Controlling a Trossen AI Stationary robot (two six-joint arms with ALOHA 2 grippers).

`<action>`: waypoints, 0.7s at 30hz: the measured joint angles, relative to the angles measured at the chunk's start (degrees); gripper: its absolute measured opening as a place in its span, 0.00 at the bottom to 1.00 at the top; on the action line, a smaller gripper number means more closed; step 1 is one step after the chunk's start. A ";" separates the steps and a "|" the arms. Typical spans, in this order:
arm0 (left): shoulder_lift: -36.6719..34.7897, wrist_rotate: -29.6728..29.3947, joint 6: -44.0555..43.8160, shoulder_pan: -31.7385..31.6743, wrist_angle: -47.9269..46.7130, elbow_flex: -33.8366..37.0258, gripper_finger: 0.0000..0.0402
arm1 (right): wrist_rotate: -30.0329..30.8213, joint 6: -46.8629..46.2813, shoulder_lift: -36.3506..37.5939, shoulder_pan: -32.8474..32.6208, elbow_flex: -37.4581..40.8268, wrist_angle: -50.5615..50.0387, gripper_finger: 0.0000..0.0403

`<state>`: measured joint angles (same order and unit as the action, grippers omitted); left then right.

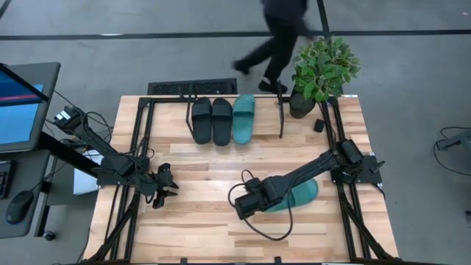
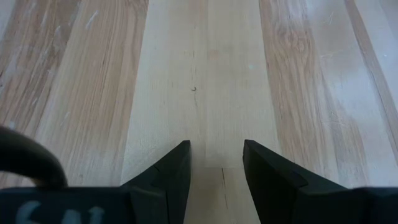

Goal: Pick and place slides into the shelf
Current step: Put green slide on the shelf

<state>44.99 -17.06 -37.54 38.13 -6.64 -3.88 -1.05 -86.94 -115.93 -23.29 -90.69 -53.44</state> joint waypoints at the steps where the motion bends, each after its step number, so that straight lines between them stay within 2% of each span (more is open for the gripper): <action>1: 0.00 0.00 0.00 -0.01 0.00 0.00 0.34 | -0.63 0.12 -0.32 -0.15 0.17 -1.44 0.62; 12: 0.00 0.05 0.00 0.00 -0.02 0.00 0.34 | -7.37 0.45 -9.26 -0.50 -1.00 -3.14 0.63; 21: 0.00 0.09 0.00 0.00 -0.07 -0.02 0.34 | -7.81 -0.05 -12.12 0.04 -2.43 -4.93 0.63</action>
<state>44.99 -16.97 -37.54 38.13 -6.70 -3.90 -8.85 -86.99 -128.05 -23.25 -93.12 -58.37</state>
